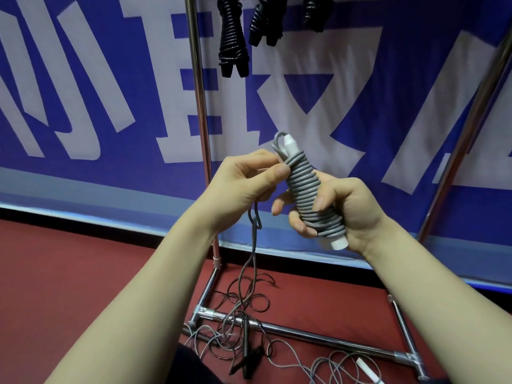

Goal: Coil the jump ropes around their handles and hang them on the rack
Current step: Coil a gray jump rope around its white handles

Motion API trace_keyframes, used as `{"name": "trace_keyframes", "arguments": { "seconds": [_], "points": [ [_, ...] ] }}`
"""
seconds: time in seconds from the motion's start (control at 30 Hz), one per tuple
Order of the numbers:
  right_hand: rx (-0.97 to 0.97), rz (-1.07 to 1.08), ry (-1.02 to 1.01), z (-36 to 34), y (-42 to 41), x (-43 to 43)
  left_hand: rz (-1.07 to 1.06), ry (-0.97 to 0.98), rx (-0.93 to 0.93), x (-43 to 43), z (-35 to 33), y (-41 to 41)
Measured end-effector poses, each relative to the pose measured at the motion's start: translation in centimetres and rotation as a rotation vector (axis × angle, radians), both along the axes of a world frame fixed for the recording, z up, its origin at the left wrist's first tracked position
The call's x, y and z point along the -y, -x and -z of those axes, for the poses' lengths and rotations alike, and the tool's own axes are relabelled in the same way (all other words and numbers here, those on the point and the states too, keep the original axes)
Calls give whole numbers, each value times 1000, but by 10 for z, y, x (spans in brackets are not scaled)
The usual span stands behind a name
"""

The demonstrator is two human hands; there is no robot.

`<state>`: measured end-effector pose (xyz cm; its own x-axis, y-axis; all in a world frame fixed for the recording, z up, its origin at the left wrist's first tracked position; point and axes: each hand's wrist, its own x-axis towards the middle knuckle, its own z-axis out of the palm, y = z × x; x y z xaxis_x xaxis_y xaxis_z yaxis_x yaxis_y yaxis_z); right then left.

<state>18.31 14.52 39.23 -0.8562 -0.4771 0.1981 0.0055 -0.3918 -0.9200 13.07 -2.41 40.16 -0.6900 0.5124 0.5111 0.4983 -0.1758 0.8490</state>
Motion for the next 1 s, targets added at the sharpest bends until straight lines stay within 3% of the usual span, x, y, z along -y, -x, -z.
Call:
{"name": "trace_keyframes", "arguments": {
  "seconds": [0.4, 0.53, 0.7, 0.83, 1.0],
  "points": [
    [42, -168, 17, 2, 3, -8, -89, 143, -182, 11, -6, 0],
    [55, -292, 119, 1, 5, -7, -38, -3, -43, 0, -1, -2],
    [132, -373, 204, 7, 9, -9, 38, 42, 24, -5, 4, 0],
    [144, 84, -85, 0, 6, -3, -77, 28, 57, -1, 4, 4],
    [-227, 719, -624, -1, 3, 13, -262, 18, 85, -4, 7, 7]
  ]
}}
